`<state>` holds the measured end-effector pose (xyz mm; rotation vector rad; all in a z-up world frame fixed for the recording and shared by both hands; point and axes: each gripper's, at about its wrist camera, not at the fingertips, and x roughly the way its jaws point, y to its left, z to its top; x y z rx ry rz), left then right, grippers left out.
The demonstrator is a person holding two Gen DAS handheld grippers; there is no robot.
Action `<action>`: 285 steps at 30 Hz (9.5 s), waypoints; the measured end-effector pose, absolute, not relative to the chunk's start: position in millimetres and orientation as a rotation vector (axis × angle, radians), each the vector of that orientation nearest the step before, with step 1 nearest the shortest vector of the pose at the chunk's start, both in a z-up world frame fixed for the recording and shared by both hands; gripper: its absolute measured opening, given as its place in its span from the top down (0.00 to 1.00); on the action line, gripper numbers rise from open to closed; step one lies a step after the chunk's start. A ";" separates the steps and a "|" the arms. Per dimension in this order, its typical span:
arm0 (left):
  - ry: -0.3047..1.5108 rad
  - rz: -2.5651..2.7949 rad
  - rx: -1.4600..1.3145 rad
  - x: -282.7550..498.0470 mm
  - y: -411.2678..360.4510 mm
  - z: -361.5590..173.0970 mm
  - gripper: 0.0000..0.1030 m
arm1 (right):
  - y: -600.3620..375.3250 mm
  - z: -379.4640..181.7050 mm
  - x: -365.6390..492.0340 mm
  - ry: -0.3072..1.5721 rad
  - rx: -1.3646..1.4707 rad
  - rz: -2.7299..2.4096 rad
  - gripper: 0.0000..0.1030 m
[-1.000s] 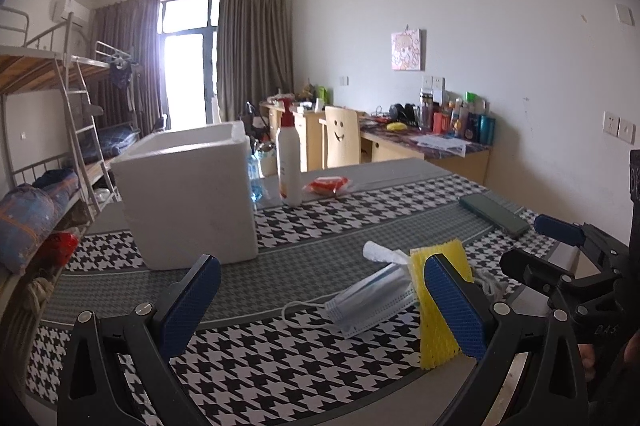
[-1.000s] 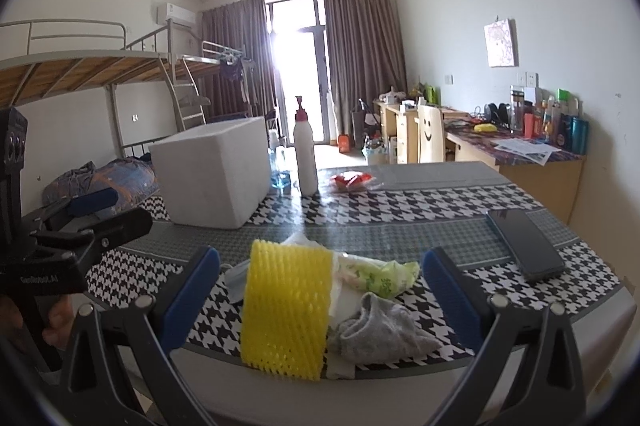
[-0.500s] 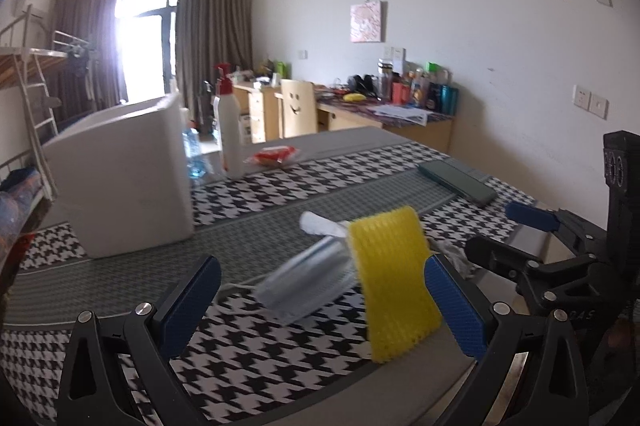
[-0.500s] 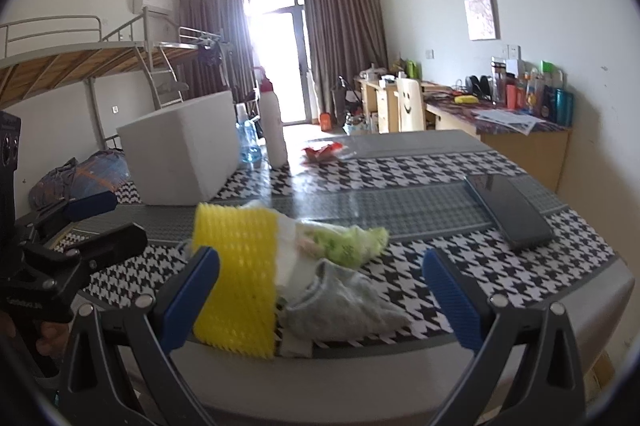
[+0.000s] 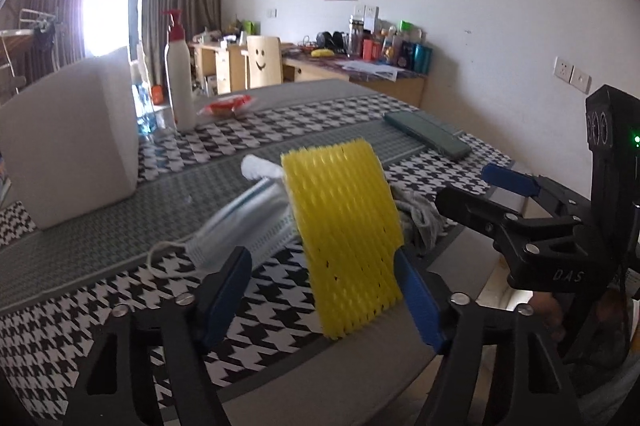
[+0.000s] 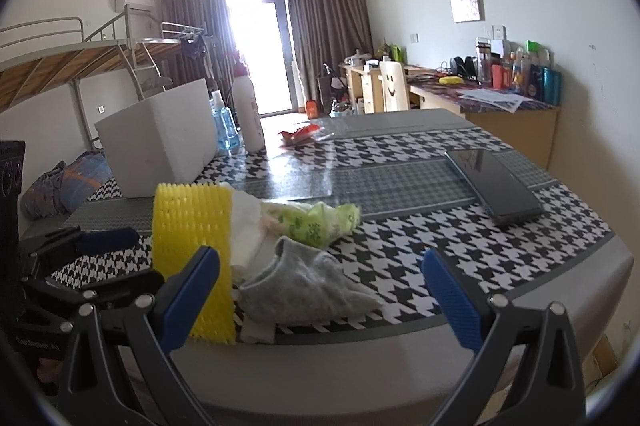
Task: Organize soft objects
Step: 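Grasp the yellow foam mesh sleeve with the left gripper, then lift the yellow mesh with the left gripper while the right gripper grasps the grey sock, then carry the yellow mesh and grey sock over the white foam box, then open the left gripper to drop the mesh while the right gripper drops the sock into the box, then move both grippers back from the box toward the remaining items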
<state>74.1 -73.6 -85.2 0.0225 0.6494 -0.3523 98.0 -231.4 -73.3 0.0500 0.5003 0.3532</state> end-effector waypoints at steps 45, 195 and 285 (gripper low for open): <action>0.573 -0.331 -0.004 66.4 -30.5 -54.9 0.89 | -220.3 -96.4 123.0 0.639 0.044 0.396 0.10; 0.423 0.186 -0.030 191.9 98.8 58.5 0.89 | -69.0 75.8 202.2 0.318 -0.065 0.682 0.79; 0.358 0.329 -0.062 108.8 139.5 55.9 0.01 | -12.5 84.5 212.1 0.432 -0.109 0.777 0.11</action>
